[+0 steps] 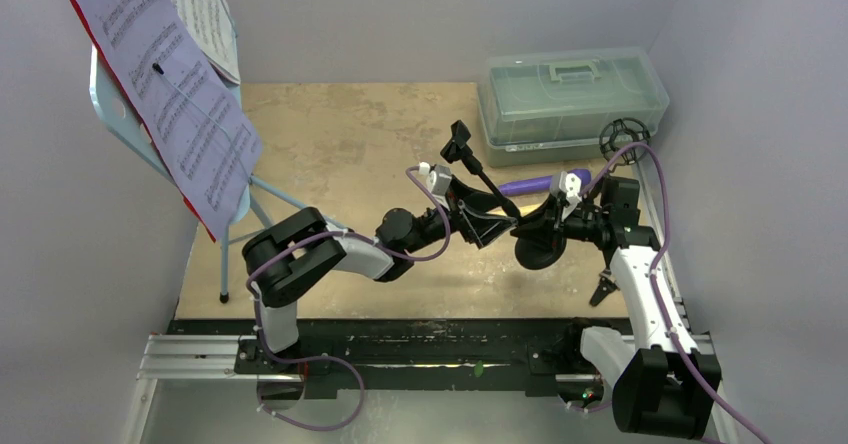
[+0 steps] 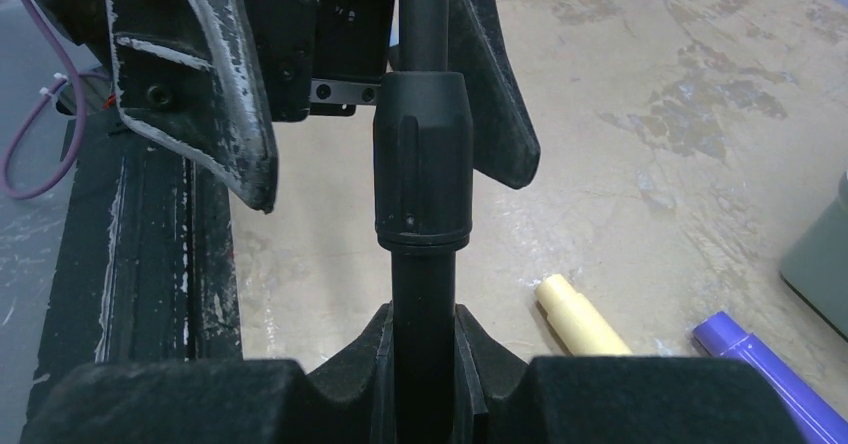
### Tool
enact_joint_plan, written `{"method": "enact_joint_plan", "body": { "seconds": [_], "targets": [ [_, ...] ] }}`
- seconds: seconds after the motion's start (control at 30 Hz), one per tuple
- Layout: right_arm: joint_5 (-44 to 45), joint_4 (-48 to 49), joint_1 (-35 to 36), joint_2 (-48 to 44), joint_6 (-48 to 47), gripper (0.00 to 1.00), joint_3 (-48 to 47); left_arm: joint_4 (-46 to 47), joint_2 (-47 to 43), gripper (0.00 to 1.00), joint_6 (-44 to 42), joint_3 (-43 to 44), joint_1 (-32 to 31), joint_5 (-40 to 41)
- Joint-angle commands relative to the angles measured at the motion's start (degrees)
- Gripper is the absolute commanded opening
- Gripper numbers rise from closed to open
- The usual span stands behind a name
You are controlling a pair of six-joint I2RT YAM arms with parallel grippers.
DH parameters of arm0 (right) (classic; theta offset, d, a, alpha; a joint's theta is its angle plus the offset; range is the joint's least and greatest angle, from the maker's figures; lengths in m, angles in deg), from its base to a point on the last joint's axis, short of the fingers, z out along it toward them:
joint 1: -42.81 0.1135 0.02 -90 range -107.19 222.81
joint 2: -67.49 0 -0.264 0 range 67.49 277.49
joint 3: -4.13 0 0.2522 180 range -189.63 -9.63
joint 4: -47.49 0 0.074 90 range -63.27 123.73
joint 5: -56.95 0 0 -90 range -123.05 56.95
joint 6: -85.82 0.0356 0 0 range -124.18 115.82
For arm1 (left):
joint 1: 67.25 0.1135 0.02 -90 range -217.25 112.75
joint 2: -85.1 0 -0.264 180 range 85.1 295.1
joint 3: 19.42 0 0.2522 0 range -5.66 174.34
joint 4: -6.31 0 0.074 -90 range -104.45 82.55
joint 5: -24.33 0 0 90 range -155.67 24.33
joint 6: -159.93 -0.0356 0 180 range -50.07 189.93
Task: Pack up the instrument practice props
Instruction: Unscrew the knob on the music stand.
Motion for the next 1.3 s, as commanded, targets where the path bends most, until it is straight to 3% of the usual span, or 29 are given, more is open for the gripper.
{"method": "enact_joint_plan", "body": {
  "seconds": [0.0, 0.17, 0.33, 0.53, 0.67, 0.73, 0.83, 1.0, 1.17, 1.2, 1.27],
  "targets": [
    [-3.3, 0.6, 0.0, -0.1, -1.4, 0.00, -3.4, 17.6, 1.1, 0.67, -0.9, 2.5, -0.1, 2.1],
    [-3.0, 0.6, 0.0, 0.1, -1.4, 0.00, -3.4, 17.6, 1.8, 0.46, 0.3, 3.2, -0.2, 2.9],
    [-2.1, 0.9, 0.0, 0.3, -1.3, 0.00, -3.4, 17.5, 2.1, 0.00, 1.9, 3.9, -1.2, 4.4],
    [3.3, 6.4, 0.0, 0.4, 4.1, 0.00, -2.8, 17.4, 1.4, 0.00, 2.1, 2.3, -5.1, 15.1],
    [8.4, 12.1, 0.0, -0.2, 10.2, 0.00, -1.7, 13.8, -1.1, 0.00, -1.6, 0.2, -12.2, 37.3],
    [10.1, 13.9, 0.0, -0.4, 11.8, 0.00, -1.2, 5.7, -3.2, 0.00, -1.0, 2.2, -15.5, 46.5],
    [12.2, 15.5, 0.0, -0.5, 13.1, 0.00, -1.0, -16.7, -7.1, 0.00, 7.1, 9.9, -17.2, 54.1],
    [14.5, 16.7, 0.0, -0.6, 13.8, 0.00, -0.6, -37.6, -8.0, 0.00, 15.3, 19.0, -17.4, 56.3],
    [13.4, 16.5, 0.0, -0.9, 14.0, 0.00, -0.8, -38.3, -8.5, 0.00, 13.0, 19.2, -17.3, 54.3],
    [12.6, 16.1, 0.0, -0.9, 13.8, 0.00, -1.0, -37.5, -9.1, 0.08, 11.9, 18.3, -17.4, 54.0],
    [10.5, 14.7, 0.0, -0.9, 12.7, 0.00, -1.4, -33.6, -10.7, 0.34, 7.9, 15.6, -17.2, 52.3]
  ]
}}
